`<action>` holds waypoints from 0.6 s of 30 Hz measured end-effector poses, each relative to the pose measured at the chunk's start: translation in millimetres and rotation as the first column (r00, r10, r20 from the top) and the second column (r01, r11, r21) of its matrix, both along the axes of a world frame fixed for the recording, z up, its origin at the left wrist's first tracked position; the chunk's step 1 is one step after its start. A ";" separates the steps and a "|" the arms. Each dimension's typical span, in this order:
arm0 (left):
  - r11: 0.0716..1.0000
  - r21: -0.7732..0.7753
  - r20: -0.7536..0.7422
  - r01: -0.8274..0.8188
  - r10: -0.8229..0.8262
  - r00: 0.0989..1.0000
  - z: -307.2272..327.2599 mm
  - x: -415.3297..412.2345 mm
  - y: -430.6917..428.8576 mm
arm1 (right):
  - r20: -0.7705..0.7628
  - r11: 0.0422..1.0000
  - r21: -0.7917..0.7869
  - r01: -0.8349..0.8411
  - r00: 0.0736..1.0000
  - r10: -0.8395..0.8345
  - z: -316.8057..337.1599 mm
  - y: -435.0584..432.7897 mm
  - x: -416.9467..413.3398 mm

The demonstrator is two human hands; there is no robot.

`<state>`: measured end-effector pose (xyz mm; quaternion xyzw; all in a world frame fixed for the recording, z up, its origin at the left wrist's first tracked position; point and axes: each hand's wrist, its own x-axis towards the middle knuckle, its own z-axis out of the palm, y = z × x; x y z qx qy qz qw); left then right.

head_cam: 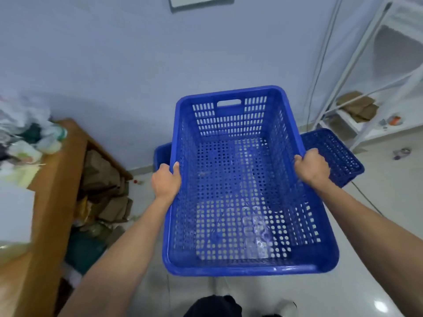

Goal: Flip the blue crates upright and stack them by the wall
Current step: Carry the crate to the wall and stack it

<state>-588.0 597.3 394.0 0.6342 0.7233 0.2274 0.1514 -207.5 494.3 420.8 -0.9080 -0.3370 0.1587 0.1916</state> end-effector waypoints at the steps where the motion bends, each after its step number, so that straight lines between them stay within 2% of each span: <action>1: 1.000 -0.010 -0.013 -0.024 0.024 1.000 0.9 -13.5 7.4 | 0.002 1.000 0.000 -0.025 1.000 0.025 1.5 14.3 -11.1; 4: 0.994 -0.044 -0.044 -0.096 0.094 0.995 1.3 -46.9 27.5 | 0.017 0.996 -0.024 -0.089 0.996 0.090 6.3 52.6 -37.9; 10: 0.976 -0.074 0.037 -0.203 0.207 0.978 -5.4 -95.8 63.8 | -0.006 0.976 -0.040 -0.212 0.977 0.212 0.9 140.6 -78.0; 18: 0.885 -0.203 0.090 -0.419 0.443 0.892 -34.1 -112.2 121.2 | 0.025 0.882 -0.077 -0.466 0.883 0.469 -32.1 303.4 -99.6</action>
